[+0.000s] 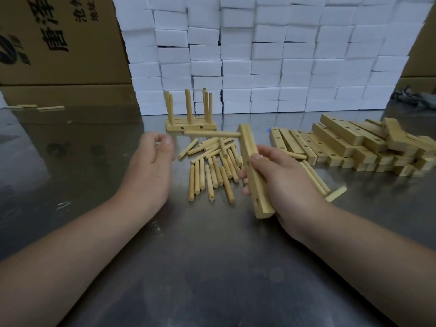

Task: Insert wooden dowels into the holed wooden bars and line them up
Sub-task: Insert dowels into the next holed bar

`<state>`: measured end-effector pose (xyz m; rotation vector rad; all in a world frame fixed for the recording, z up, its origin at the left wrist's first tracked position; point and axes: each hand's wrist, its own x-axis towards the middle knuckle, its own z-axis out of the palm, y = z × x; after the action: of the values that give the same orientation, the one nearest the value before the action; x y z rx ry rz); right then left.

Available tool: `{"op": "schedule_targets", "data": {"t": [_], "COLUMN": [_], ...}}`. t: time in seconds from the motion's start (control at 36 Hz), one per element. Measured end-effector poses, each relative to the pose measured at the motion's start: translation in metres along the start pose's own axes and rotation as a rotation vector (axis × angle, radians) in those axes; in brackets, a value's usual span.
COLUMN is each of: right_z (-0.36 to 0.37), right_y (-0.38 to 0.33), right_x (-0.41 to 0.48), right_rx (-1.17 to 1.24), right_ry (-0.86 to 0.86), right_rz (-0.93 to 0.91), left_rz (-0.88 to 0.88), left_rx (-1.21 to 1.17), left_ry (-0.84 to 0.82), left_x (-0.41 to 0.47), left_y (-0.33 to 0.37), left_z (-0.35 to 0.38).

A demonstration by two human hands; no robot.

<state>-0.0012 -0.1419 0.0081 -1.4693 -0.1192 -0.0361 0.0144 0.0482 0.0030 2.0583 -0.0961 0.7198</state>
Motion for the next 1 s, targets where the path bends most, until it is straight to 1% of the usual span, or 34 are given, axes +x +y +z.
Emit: {"op": "schedule_targets", "data": {"t": [0.06, 0.11, 0.22, 0.31, 0.36, 0.58, 0.75, 0.92, 1.0], "right_z": [-0.004, -0.004, 0.000, 0.002, 0.002, 0.000, 0.000, 0.000, 0.000], "right_y": [-0.001, 0.000, 0.003, 0.002, 0.001, 0.004, 0.004, 0.003, 0.002], "right_x": [0.004, 0.006, 0.004, 0.003, 0.003, 0.006, 0.007, 0.008, 0.009], "right_rx": [0.033, 0.063, 0.051, 0.085, 0.106, 0.082, 0.068, 0.106, 0.131], "right_ry": [0.050, 0.063, 0.048, 0.048, 0.062, 0.103, 0.125, 0.132, 0.130], "right_rz": [0.026, 0.048, 0.049, 0.059, 0.065, 0.055, 0.048, 0.053, 0.055], "left_rz": [-0.037, -0.049, -0.010, -0.049, -0.064, -0.157, -0.202, -0.194, -0.211], "left_rx": [0.031, 0.081, 0.227, 0.484, 0.620, 0.691, 0.690, 0.773, 0.748], "left_ry": [-0.018, -0.076, -0.224, -0.353, -0.398, -0.383, -0.413, -0.468, -0.499], "left_x": [0.001, 0.000, -0.004, -0.002, -0.001, 0.002, 0.001, 0.000, 0.000], "left_y": [0.000, 0.001, 0.004, 0.002, 0.001, 0.001, 0.006, 0.010, 0.013], "left_z": [0.000, 0.001, 0.003, 0.005, 0.006, 0.003, 0.002, 0.002, -0.001]}}
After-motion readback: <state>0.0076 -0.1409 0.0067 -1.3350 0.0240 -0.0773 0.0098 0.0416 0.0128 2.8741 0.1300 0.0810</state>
